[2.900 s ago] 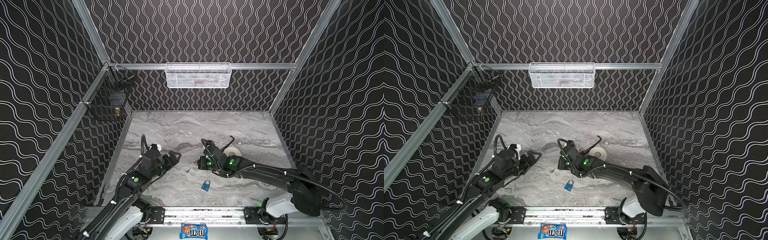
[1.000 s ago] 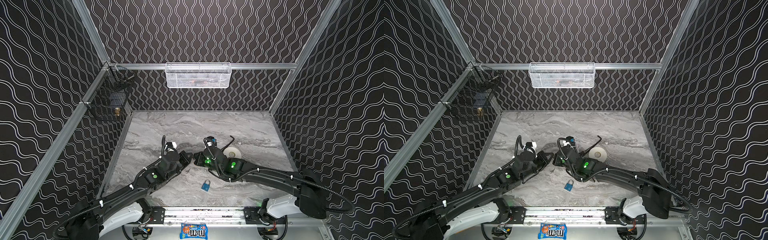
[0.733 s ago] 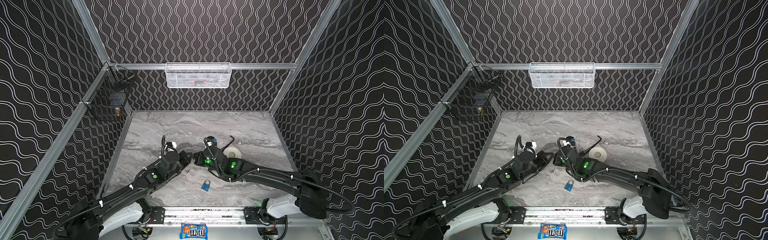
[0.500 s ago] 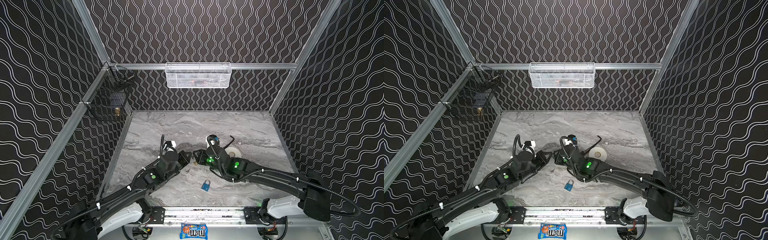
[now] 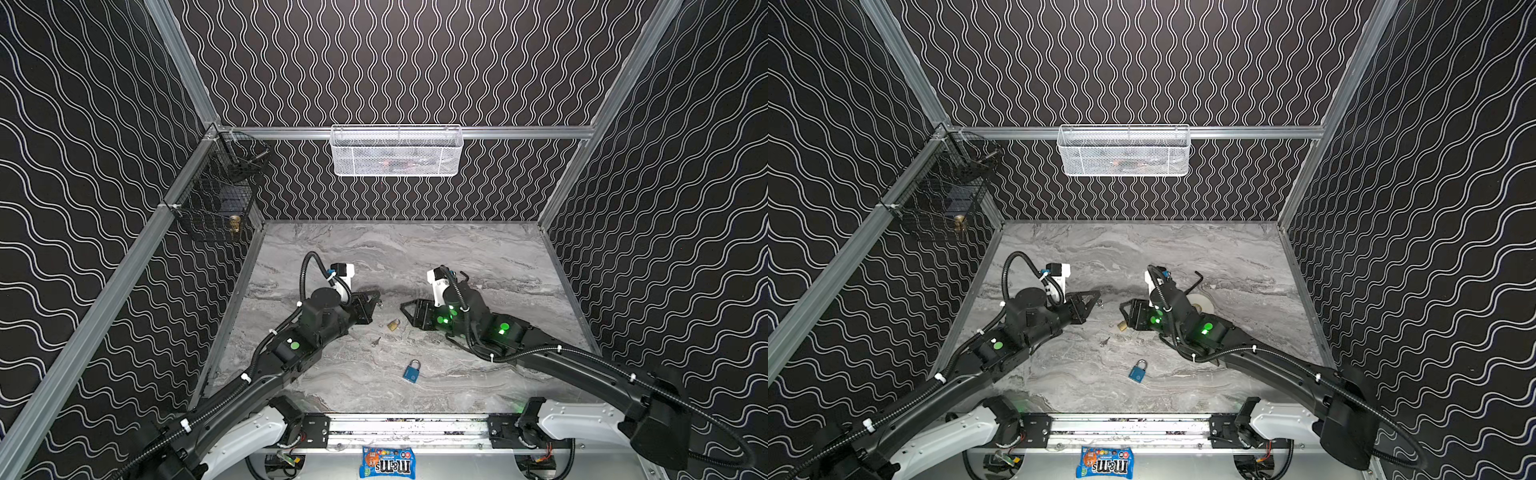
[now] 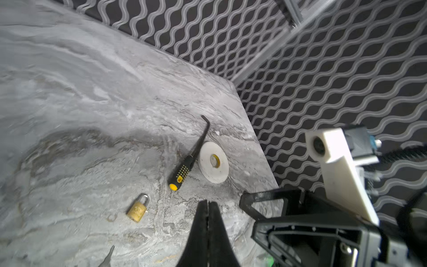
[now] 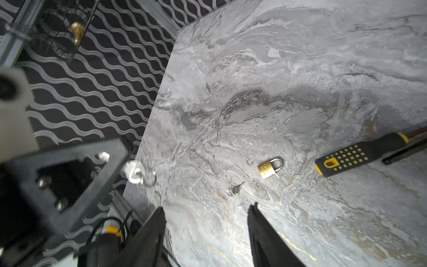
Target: Unlock with the key
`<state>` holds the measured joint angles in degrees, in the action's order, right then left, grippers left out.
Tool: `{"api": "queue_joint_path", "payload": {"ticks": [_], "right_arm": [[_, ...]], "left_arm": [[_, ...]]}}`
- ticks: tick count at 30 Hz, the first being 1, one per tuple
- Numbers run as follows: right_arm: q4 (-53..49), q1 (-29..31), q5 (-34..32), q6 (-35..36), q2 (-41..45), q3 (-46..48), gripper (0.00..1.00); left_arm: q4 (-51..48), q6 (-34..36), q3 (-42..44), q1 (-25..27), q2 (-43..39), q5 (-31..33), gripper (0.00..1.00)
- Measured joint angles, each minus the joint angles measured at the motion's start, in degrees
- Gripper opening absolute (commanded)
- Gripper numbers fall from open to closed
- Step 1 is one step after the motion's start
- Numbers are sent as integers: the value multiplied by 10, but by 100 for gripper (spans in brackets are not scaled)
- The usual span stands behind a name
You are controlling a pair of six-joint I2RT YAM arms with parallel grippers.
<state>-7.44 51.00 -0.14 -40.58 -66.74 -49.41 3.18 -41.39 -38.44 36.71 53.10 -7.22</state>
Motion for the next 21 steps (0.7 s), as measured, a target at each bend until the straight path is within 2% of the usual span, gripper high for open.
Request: {"api": "queue_joint_path", "payload": {"ticks": [4,9,16,21], "right_arm": [[1,-38,95,44,45,33,61],[25,-73,206,85,62,41,58],[87,-137,333,99,48,49,52],[139,-156,389,102,45,61,50]], "left_arm": [[48,41,-2,-31,31,-109,0],[108,69,-9,-37,64,-204,0],[167,76,-22,-37,98,-282,0],[178,82,-38,-37,110,-315,0]]}}
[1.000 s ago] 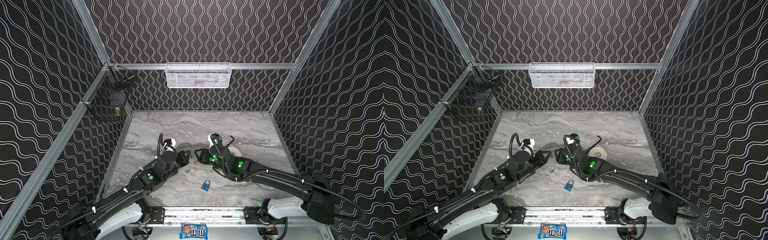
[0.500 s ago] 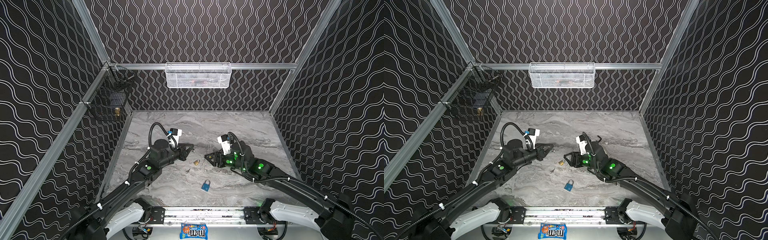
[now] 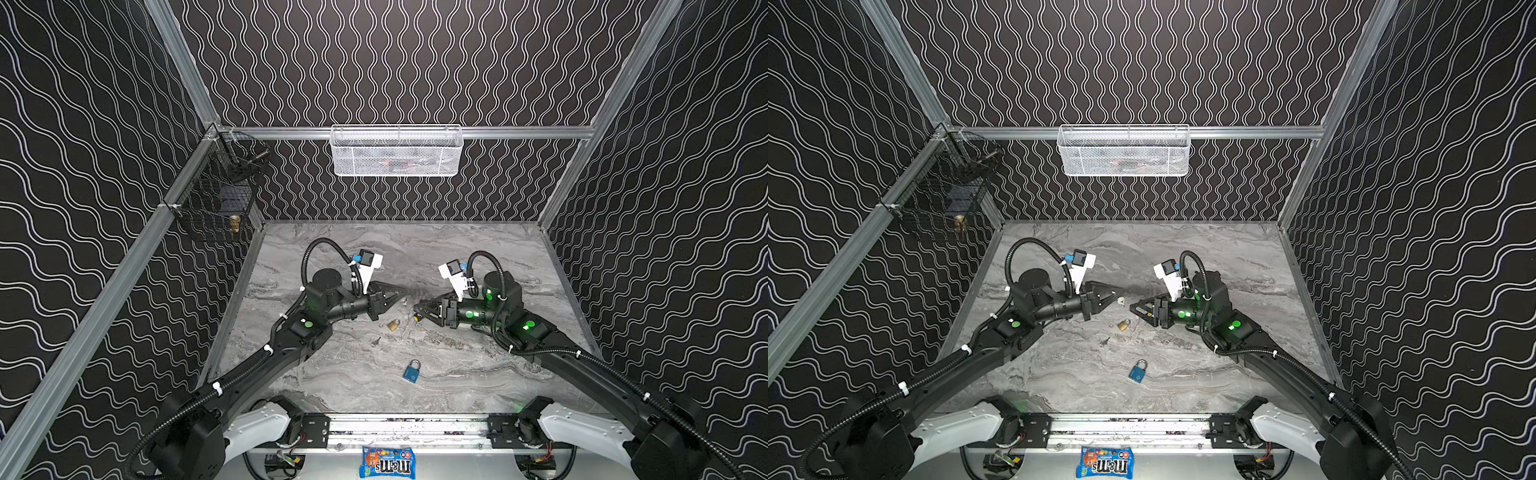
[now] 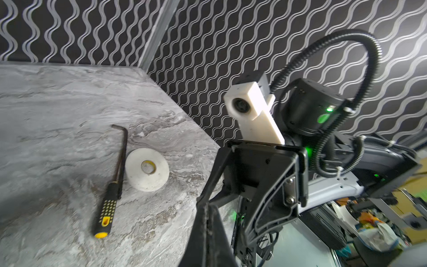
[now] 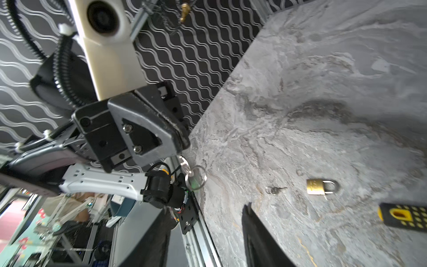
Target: Unlock with the key
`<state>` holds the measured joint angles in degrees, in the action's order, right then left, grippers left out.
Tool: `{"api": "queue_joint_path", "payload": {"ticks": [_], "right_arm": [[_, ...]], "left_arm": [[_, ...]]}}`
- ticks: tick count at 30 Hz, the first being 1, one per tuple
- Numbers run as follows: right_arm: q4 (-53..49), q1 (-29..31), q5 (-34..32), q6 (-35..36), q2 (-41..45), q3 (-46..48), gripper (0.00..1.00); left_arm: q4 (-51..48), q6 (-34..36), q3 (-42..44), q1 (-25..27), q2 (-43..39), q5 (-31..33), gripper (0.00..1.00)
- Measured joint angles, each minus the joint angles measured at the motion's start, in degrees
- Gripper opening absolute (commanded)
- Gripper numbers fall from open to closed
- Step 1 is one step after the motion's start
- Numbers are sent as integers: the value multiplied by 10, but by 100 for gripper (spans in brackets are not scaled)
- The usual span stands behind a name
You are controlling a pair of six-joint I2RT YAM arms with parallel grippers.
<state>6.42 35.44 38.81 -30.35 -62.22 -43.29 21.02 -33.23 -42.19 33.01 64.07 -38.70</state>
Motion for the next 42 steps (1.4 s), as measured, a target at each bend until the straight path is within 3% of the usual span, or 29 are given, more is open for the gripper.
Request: {"api": "queue_joint_path", "payload": {"ticks": [5,18,42], "right_arm": [[38,-4,31,3,-22,-2,50],[119,-4,81,-18,-64,-10,32],[189,-4,101,-37,-80,5,0]], "left_arm": [[3,4,-9,0,7,-21,0],[5,3,-21,0,15,-47,0],[2,3,-32,-1,25,-59,0]]}}
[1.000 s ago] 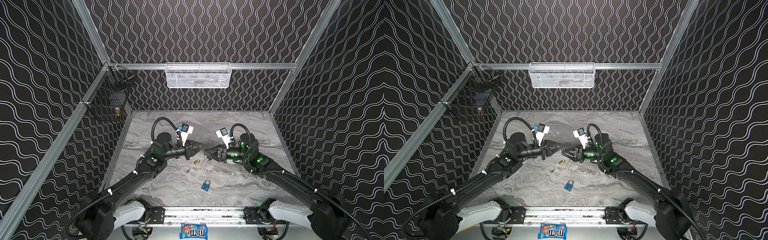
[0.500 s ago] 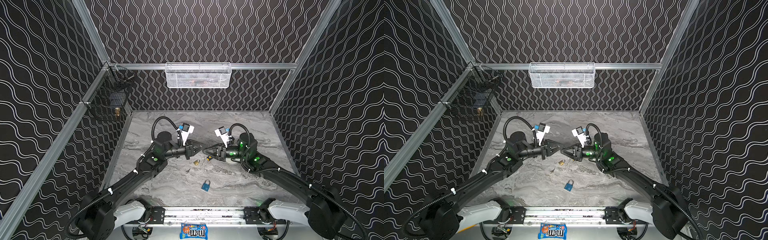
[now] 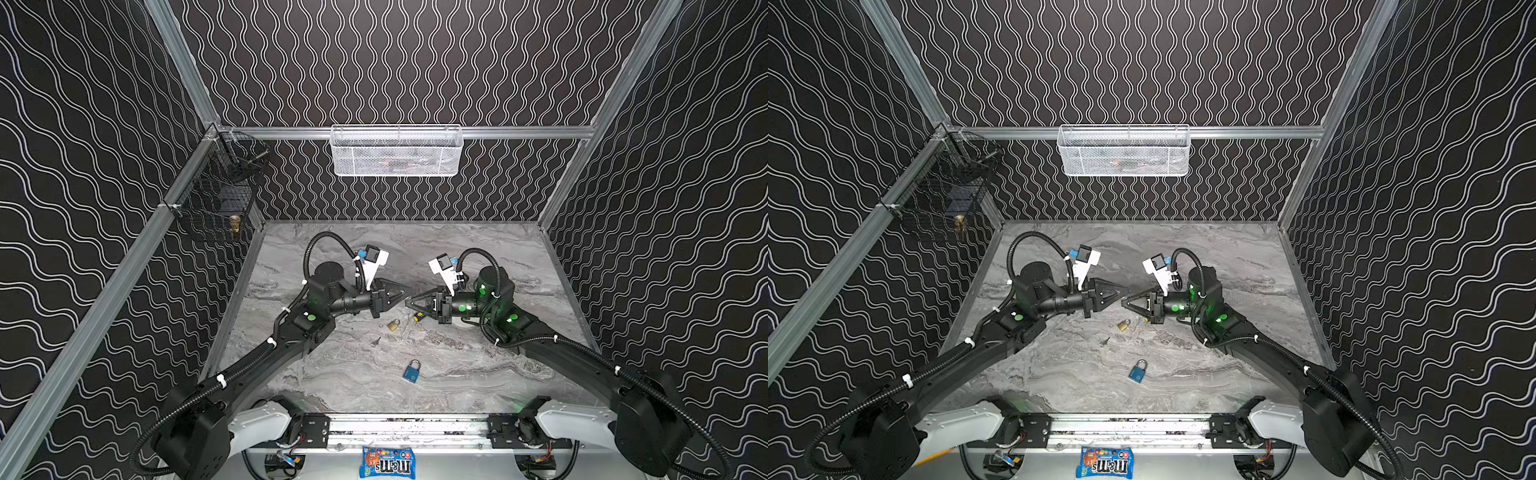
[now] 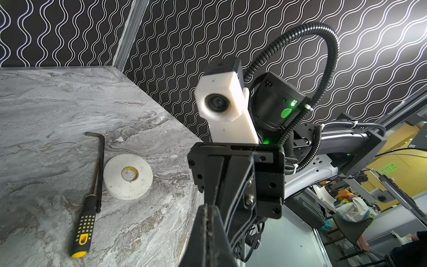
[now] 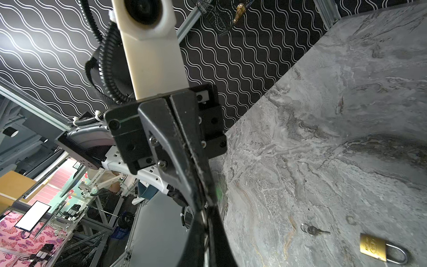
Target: Unlock with the key
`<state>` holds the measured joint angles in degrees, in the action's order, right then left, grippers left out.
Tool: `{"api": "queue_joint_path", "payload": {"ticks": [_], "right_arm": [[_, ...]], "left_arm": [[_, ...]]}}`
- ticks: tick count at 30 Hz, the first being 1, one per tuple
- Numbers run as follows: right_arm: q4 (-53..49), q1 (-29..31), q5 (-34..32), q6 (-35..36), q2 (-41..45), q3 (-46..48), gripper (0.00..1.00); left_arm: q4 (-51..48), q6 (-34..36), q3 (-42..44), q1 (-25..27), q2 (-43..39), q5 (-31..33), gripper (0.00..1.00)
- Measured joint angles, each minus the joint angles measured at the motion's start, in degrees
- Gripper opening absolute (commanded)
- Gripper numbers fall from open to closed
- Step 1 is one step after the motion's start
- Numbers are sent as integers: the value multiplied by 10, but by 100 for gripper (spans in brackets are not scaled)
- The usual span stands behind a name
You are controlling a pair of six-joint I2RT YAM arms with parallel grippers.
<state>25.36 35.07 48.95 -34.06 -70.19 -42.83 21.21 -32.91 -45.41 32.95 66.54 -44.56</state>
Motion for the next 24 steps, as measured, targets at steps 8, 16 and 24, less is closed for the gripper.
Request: {"api": "queue_joint_path", "payload": {"ticks": [8,16,24], "right_arm": [[3,0,-7,-11,6,6,0],[-48,-3,-30,-8,47,23,0],[-161,-22,-72,-5,121,56,0]], "left_arm": [[-5,2,-9,0,-3,-6,52],[-15,-15,-19,0,-29,16,71],[-180,-27,-32,52,-97,155,76]]}}
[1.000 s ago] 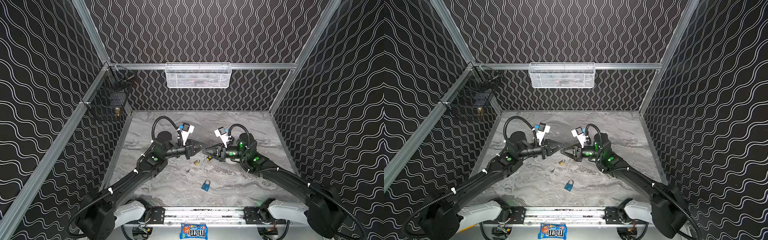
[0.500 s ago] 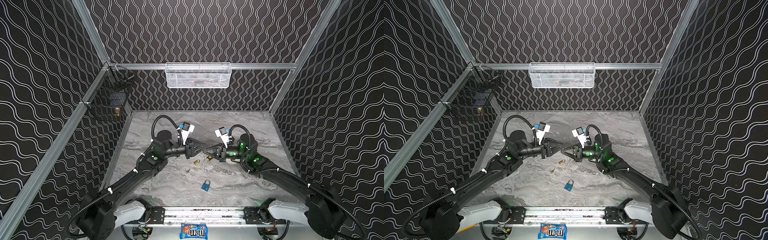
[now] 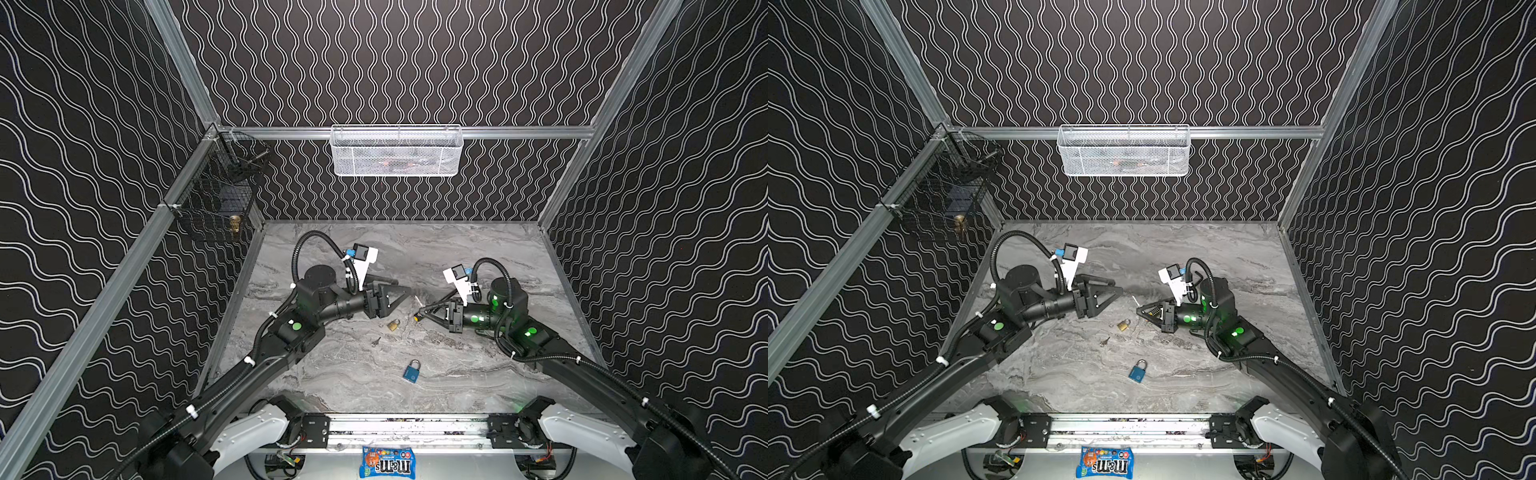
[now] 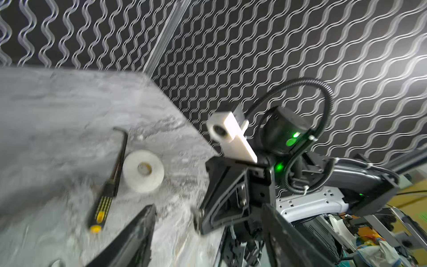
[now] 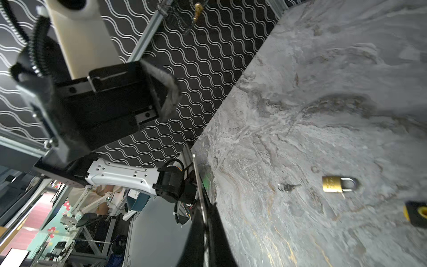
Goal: Unlock with the key
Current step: 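Lower the open left gripper over the blue padlock near the robot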
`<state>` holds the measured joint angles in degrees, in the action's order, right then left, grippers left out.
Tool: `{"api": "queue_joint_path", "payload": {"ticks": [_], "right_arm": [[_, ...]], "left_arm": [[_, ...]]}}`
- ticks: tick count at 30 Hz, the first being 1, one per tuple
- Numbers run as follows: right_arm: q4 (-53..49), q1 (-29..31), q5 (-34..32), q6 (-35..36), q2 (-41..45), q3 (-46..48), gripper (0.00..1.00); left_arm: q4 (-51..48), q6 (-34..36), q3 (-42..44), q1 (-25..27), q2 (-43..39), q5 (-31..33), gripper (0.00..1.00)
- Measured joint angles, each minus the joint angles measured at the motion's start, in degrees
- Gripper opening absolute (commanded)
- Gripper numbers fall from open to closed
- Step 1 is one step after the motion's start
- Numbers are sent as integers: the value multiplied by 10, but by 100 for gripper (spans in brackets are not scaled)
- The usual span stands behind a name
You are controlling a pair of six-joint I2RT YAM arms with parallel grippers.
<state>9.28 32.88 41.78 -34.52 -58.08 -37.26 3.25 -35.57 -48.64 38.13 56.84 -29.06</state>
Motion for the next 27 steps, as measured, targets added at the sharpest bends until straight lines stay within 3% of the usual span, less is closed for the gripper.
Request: {"api": "queue_joint_path", "payload": {"ticks": [10,18,22,27], "right_arm": [[-150,-4,-72,-18,80,56,0],[-238,-4,-131,-54,127,100,0],[-261,-4,-157,-68,148,116,0],[-273,-4,-180,-84,153,131,0]], "left_arm": [[-257,-20,-5,161,9,195,75],[-348,-63,-32,306,116,329,76],[-365,-77,-58,344,186,369,77],[-369,-91,-70,354,258,384,77]]}}
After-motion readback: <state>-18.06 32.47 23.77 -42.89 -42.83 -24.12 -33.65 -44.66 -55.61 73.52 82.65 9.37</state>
